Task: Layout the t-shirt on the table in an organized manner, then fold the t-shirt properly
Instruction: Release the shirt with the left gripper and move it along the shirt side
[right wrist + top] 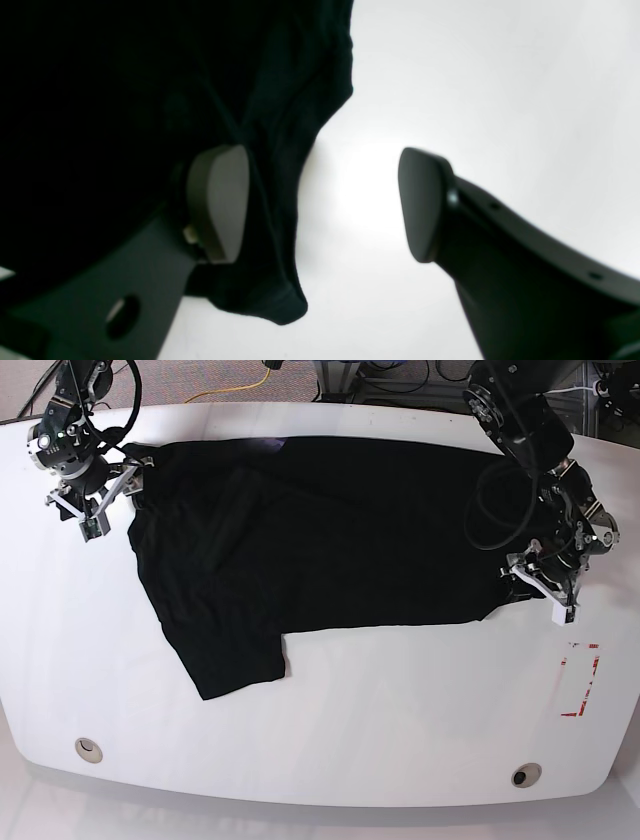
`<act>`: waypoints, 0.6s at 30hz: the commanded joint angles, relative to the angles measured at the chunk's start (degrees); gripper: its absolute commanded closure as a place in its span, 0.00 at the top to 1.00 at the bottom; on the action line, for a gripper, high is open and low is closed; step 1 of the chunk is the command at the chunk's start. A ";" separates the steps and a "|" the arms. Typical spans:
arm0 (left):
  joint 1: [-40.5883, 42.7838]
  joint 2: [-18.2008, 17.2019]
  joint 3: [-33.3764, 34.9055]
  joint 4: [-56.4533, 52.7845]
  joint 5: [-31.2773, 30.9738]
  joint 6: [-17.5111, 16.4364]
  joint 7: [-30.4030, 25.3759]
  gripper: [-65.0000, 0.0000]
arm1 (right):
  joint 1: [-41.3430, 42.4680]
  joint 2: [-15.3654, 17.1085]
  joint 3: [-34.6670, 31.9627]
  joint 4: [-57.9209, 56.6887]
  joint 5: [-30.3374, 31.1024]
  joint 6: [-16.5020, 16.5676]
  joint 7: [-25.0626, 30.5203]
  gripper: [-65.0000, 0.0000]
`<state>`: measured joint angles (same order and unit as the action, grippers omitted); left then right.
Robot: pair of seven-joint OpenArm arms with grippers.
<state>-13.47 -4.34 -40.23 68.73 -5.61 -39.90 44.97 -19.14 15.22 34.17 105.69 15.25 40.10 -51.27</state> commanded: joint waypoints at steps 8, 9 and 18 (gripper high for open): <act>-1.25 -0.63 0.18 0.68 -0.42 -0.10 -0.44 0.24 | 0.10 0.82 0.42 0.82 0.62 -0.10 1.02 0.69; -1.78 -0.63 0.18 0.68 -0.42 -0.10 -0.44 0.22 | 0.10 0.29 0.42 0.73 0.62 -0.10 1.02 0.69; -2.39 -0.63 0.10 1.12 -0.33 -0.10 -0.44 0.03 | 0.01 -0.59 0.42 -0.94 0.54 -0.10 1.02 0.69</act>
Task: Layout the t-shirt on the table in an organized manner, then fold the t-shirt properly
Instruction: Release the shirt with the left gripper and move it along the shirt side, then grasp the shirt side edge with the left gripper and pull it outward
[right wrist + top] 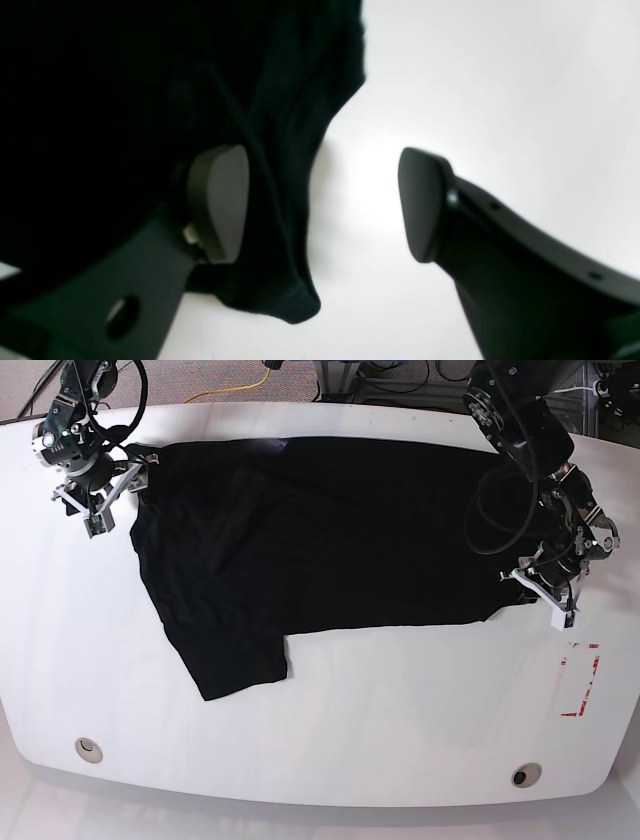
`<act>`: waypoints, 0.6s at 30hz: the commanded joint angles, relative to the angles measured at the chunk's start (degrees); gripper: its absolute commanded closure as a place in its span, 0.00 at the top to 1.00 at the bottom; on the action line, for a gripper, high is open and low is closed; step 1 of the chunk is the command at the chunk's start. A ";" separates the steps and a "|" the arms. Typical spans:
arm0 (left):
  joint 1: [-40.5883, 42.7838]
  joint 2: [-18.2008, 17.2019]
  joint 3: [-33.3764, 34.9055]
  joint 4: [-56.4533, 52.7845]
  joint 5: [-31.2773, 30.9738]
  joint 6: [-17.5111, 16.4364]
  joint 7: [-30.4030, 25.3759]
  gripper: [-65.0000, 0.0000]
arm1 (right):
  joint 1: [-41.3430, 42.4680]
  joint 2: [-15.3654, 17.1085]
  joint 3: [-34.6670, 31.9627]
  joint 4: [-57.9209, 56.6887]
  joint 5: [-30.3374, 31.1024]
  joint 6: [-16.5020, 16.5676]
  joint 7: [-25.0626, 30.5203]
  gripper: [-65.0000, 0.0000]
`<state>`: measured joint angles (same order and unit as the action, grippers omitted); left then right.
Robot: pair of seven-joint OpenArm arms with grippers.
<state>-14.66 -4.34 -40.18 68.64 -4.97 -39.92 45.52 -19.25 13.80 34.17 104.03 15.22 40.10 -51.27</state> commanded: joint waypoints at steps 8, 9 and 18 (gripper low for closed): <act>-2.09 -0.72 0.14 4.55 -1.14 -0.08 -0.90 0.00 | 0.04 0.75 0.42 0.46 0.56 -0.10 1.02 0.69; -2.00 -0.72 0.23 5.78 -1.14 -0.08 -0.90 0.00 | 0.04 0.75 0.42 0.46 0.56 -0.10 1.02 0.69; -2.27 -0.80 2.07 13.69 -0.87 -0.08 -0.55 0.00 | 0.04 0.75 0.42 0.46 0.56 -0.10 1.02 0.69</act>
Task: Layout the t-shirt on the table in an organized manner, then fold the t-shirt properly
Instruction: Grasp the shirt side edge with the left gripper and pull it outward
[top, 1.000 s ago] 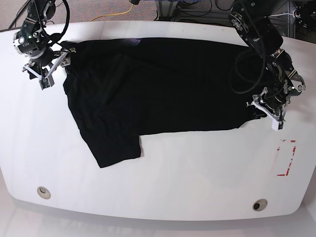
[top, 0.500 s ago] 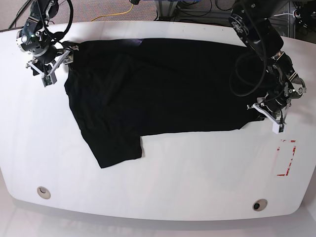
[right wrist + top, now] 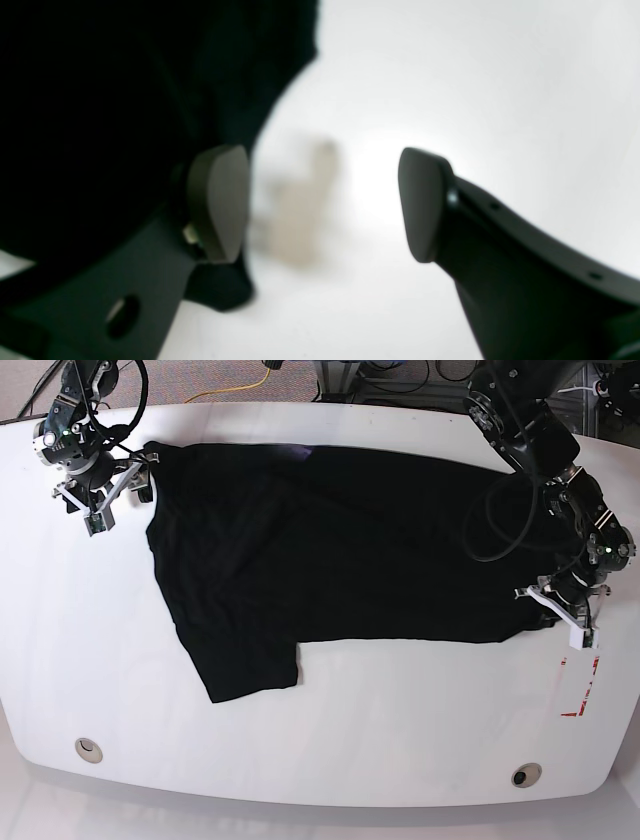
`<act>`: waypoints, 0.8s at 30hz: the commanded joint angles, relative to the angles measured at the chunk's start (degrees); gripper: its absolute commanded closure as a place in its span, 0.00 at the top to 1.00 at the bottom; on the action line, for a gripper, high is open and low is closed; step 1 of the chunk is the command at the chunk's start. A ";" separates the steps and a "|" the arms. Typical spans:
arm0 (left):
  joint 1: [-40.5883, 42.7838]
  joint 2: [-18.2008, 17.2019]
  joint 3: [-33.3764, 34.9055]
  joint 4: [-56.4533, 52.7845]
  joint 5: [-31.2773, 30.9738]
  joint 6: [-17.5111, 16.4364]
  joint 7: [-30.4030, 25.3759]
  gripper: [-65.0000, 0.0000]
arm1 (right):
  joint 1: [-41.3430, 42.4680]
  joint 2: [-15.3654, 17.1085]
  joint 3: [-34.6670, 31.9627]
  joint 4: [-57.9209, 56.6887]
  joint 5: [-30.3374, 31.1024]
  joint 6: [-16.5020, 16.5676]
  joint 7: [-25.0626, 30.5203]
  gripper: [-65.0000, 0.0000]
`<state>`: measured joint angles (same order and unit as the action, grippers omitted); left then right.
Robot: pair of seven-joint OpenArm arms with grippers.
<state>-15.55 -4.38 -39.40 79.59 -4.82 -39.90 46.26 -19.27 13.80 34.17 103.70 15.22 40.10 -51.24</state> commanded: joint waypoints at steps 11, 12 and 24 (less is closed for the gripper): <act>-1.28 -0.85 6.21 6.87 -1.03 -0.10 0.55 0.01 | 0.06 0.75 0.42 0.78 0.73 -0.10 1.00 0.69; -1.28 -0.85 6.30 6.87 -1.03 -0.10 0.73 0.01 | 0.06 0.75 0.42 0.78 0.82 -0.10 1.00 0.69; -0.93 -0.67 6.30 6.87 -1.03 -0.10 1.17 0.01 | 0.50 0.75 0.24 0.78 0.82 -0.10 1.00 0.70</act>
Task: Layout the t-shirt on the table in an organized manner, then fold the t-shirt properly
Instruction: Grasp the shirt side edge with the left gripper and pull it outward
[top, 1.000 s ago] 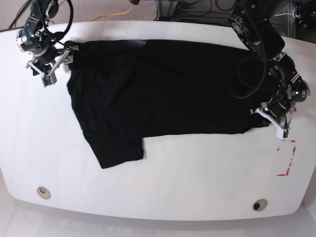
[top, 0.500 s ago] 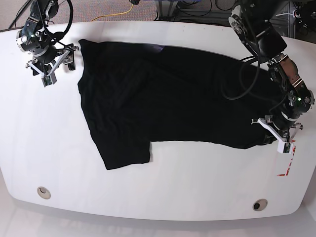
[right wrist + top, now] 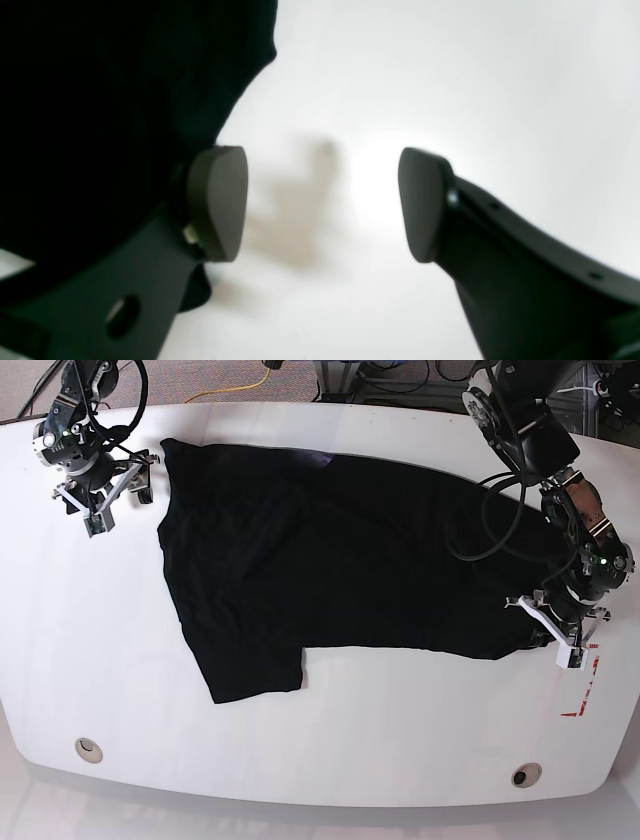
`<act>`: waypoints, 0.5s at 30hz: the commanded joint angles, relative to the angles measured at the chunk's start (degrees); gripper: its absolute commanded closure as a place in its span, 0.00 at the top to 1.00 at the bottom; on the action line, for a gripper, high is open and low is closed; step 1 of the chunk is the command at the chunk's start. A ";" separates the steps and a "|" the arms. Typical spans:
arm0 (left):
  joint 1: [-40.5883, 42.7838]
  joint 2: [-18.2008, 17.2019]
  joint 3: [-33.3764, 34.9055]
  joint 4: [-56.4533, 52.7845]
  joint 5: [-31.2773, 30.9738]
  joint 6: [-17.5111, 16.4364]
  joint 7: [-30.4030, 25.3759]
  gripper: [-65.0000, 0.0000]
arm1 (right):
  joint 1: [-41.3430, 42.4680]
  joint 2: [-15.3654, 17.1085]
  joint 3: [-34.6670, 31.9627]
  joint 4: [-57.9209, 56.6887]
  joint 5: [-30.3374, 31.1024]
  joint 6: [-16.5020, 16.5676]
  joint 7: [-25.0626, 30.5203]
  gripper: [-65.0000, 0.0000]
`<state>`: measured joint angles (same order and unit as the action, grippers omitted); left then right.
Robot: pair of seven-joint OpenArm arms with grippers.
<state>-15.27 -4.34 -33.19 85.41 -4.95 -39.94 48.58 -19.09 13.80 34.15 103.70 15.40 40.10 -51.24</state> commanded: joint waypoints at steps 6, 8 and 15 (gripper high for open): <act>-1.22 -0.98 0.00 1.06 -0.81 -0.06 -1.15 0.01 | 0.94 0.75 -0.79 0.78 0.47 -0.10 1.00 0.70; -1.22 -1.42 -0.08 1.06 -0.81 -0.06 -1.15 0.01 | 0.94 0.83 -1.58 0.78 0.47 -0.10 1.00 0.70; -1.22 -2.91 -0.08 0.79 -0.81 -0.06 -1.15 0.26 | 0.94 0.83 -2.37 0.78 0.47 -0.10 1.00 0.69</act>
<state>-15.25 -6.46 -33.19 85.34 -4.91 -39.94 48.58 -18.33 13.78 31.24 103.68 15.42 40.12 -51.13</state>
